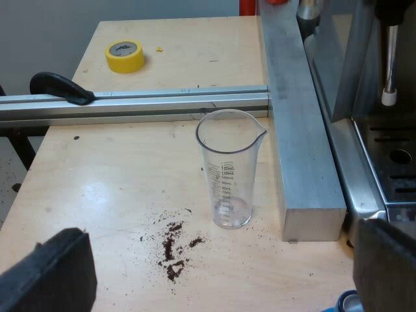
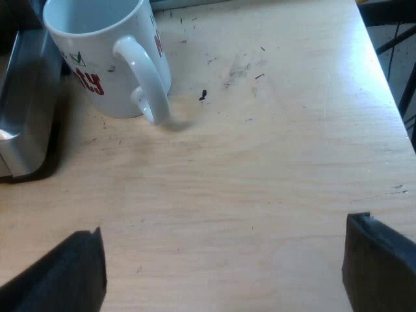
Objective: Place mug into machine
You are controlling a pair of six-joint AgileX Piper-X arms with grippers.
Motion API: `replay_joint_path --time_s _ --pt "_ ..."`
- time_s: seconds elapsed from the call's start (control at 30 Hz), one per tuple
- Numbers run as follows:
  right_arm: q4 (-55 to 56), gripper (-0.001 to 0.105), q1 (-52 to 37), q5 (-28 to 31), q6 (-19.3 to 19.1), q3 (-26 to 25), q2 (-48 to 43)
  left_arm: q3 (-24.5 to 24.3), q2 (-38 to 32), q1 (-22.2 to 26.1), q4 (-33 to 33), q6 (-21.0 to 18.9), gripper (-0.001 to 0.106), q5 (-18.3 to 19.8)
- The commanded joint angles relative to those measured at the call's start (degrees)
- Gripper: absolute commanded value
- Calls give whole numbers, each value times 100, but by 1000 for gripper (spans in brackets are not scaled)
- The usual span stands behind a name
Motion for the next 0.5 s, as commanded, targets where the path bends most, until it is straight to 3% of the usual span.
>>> replay_joint_path --time_s 0.03,0.37,0.5 --pt "-46 75 20 0 -40 -37 -200 -15 -797 -9 -57 -1 81 34" --pt "-46 75 20 0 80 -37 -200 -15 -797 -9 -57 -1 81 140" --pt "-28 75 20 -256 68 -88 -134 -15 -712 -9 -67 51 81 1053"
